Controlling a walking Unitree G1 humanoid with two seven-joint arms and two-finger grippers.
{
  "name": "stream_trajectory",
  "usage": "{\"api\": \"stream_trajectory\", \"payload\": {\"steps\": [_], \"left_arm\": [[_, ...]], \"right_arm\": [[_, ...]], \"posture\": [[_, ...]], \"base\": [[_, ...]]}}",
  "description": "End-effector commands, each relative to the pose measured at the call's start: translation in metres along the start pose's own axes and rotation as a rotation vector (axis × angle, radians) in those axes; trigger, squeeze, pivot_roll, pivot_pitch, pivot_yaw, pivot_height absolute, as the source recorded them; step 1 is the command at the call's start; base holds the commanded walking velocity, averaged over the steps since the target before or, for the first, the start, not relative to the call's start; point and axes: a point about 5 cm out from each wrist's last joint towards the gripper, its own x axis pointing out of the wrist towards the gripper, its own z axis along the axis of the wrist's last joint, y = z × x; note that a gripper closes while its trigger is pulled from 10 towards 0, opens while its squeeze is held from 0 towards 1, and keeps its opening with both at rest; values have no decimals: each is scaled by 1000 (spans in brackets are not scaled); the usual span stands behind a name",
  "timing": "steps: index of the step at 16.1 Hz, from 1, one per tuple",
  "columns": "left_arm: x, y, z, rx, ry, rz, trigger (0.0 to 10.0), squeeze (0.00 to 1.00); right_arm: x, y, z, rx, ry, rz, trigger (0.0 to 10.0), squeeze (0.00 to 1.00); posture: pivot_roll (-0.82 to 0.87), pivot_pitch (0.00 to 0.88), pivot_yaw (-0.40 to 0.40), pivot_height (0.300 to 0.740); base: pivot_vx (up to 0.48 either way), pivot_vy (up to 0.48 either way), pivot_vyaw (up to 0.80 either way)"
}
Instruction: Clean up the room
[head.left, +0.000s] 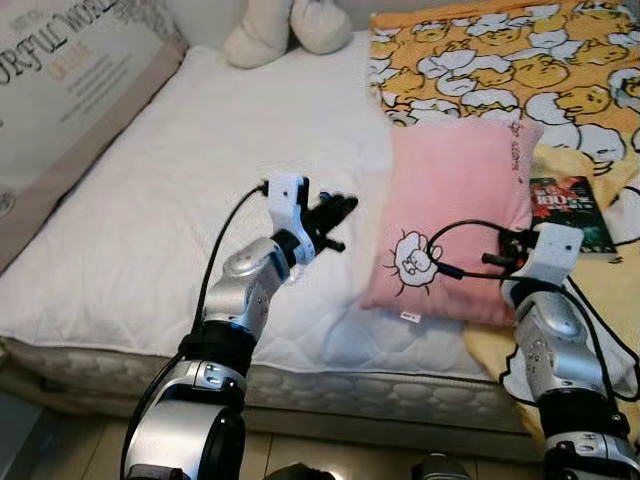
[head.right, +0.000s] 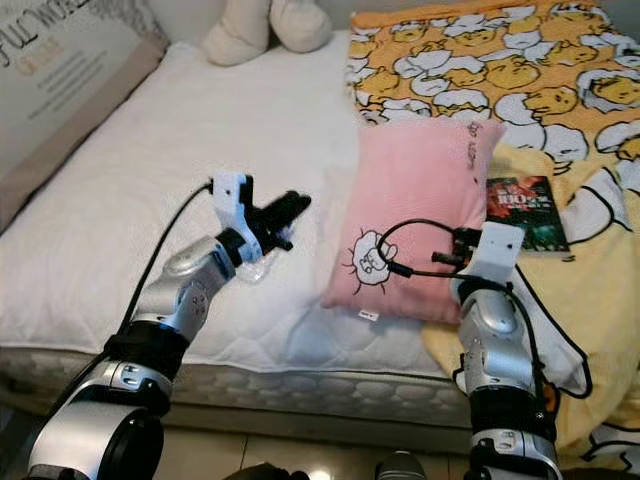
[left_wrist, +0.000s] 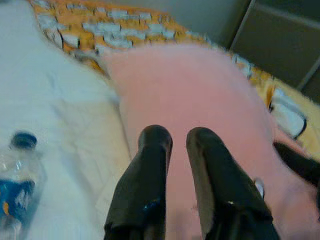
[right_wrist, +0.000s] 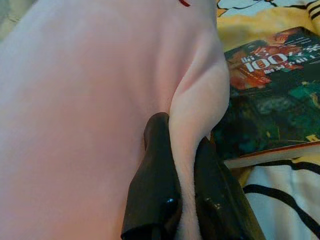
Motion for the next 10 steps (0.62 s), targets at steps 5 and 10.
{"api": "stream_trajectory", "payload": {"steps": [5, 10], "left_arm": [[-8, 15, -4, 33, 18, 75, 10000, 1000], [-7, 2, -16, -42, -37, 51, 10000, 1000]], "right_arm": [[-2, 27, -5, -88, 26, 111, 0, 0], [-2, 33, 6, -215, 20, 198, 0, 0]], "posture": [[-207, 20, 198, 740], [-219, 29, 144, 740]], "base": [[0, 0, 0], [49, -455, 213]]}}
